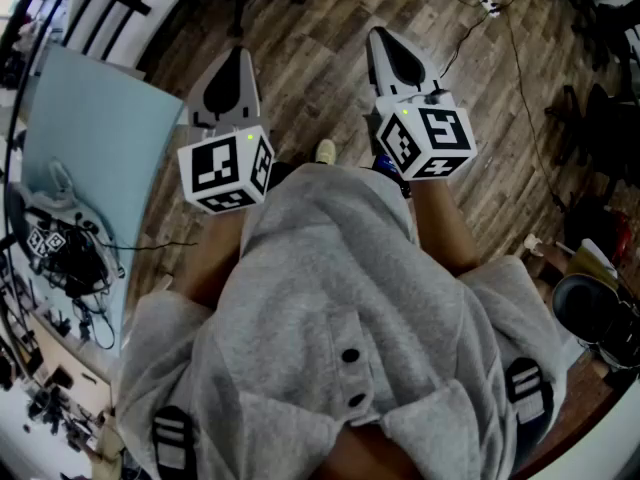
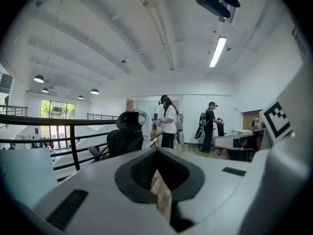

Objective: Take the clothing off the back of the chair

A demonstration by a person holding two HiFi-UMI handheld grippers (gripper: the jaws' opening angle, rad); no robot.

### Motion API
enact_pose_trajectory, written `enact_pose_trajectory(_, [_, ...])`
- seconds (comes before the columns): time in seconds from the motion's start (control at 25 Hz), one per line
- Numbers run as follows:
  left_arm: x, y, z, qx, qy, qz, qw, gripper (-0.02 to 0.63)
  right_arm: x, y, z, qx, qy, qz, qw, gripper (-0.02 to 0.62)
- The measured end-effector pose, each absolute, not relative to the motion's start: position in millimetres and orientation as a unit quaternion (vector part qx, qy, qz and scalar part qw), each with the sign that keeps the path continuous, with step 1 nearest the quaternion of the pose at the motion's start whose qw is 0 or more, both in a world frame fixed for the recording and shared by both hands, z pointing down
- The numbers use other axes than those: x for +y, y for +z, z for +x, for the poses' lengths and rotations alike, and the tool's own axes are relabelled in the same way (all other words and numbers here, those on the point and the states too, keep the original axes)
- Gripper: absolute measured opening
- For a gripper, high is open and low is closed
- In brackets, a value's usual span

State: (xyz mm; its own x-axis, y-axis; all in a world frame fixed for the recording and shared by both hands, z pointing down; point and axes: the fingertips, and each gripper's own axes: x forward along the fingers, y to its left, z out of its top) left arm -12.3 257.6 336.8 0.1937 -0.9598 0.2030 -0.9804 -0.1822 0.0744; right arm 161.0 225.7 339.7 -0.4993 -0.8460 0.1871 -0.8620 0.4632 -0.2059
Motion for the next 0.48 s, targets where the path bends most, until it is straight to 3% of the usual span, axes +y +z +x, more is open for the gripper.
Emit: enact_pose_trajectory(0.48, [255.8,332.9,-10.0,-0.639,0.049,0.762,0.093,0.009,222.3,337.0,160.6,-0.861,0.145,0.486,0.015,0.012])
